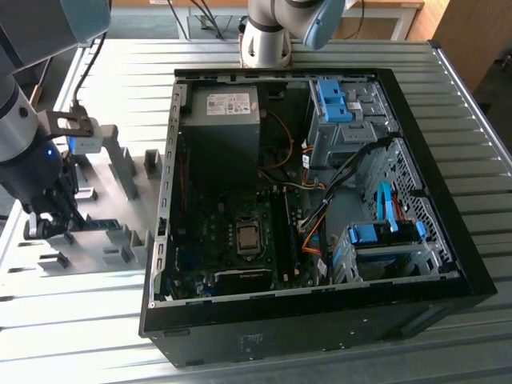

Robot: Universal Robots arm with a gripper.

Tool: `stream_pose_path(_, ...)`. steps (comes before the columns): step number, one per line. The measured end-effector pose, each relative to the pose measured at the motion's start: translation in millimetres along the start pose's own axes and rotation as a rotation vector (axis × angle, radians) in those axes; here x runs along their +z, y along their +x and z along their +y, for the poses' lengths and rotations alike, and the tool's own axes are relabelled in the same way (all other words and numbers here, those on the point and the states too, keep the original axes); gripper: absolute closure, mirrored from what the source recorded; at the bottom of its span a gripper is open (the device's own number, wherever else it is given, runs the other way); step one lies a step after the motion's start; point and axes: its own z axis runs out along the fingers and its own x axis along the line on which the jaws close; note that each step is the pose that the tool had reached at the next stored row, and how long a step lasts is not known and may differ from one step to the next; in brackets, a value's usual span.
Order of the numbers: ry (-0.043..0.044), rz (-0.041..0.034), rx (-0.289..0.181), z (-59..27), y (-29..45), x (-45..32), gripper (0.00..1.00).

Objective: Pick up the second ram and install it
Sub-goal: 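Pick up the second ram and move it above second insertion slot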

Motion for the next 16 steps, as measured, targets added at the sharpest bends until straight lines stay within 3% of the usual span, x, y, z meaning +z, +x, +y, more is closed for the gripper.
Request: stream_pose_path(16,0.0005,-0.0002,0.009,0.2,-0.2,-8.0,0.86)
